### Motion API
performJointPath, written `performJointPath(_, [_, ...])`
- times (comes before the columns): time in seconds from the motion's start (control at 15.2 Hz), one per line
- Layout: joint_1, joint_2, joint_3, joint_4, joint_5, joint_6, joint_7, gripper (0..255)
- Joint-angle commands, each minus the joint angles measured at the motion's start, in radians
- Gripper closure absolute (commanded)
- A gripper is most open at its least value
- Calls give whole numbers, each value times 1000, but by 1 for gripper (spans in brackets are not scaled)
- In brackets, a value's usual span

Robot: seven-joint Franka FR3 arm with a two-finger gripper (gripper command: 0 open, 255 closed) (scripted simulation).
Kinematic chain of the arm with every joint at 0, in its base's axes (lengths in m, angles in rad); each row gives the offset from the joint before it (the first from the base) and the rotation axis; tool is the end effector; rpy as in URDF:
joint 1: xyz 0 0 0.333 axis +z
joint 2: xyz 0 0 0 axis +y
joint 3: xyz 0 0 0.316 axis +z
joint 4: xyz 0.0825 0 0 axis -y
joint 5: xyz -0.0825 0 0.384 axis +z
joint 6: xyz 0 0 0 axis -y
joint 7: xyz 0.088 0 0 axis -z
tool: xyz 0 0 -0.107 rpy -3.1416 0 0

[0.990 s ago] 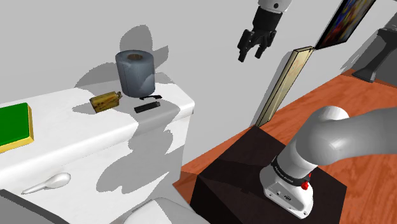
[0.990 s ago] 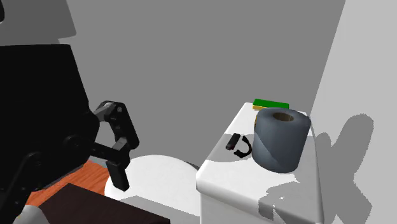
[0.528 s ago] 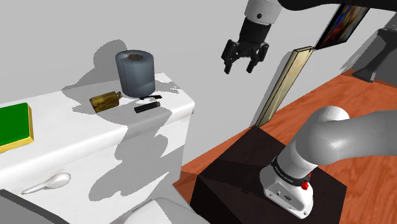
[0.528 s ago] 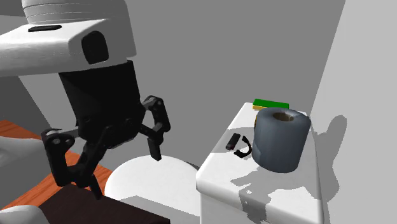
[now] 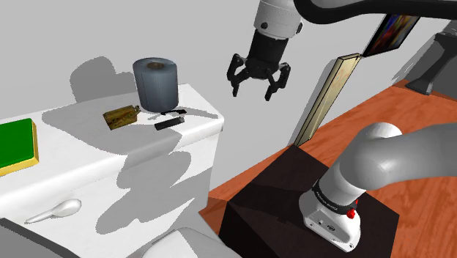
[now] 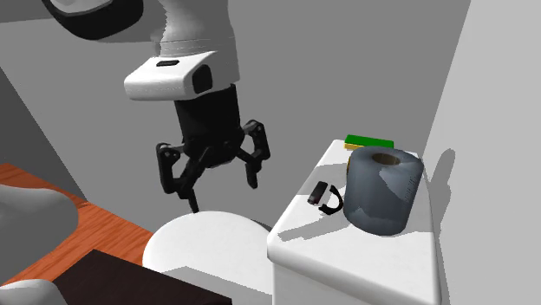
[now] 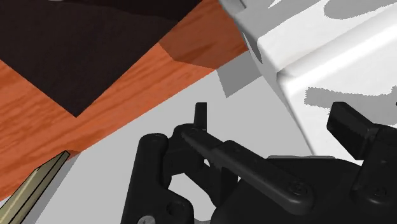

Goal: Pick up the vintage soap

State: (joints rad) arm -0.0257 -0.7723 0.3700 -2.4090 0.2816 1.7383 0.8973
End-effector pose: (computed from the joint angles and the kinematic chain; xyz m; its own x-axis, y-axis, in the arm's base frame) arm 0.3039 0.1625 0.5545 0.7763 -0.6299 0.0239 -0.6273 -0.7756 -0.0702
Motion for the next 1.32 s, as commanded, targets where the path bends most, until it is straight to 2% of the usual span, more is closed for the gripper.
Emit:
performJointPath(0.0, [-10,30,57,18,39,24,106,0])
performJointPath(0.4, [-76,175,231,131,105,107,404,0])
performJointPath(0.73, [-165,339,391,263,90,182,665,0])
performJointPath(0.99, [-257,510,540,391,4,242,902,0])
performJointPath(1.12, [-304,620,623,462,-82,268,1042,0])
performJointPath(1.25, [-327,760,698,539,-215,286,1206,0])
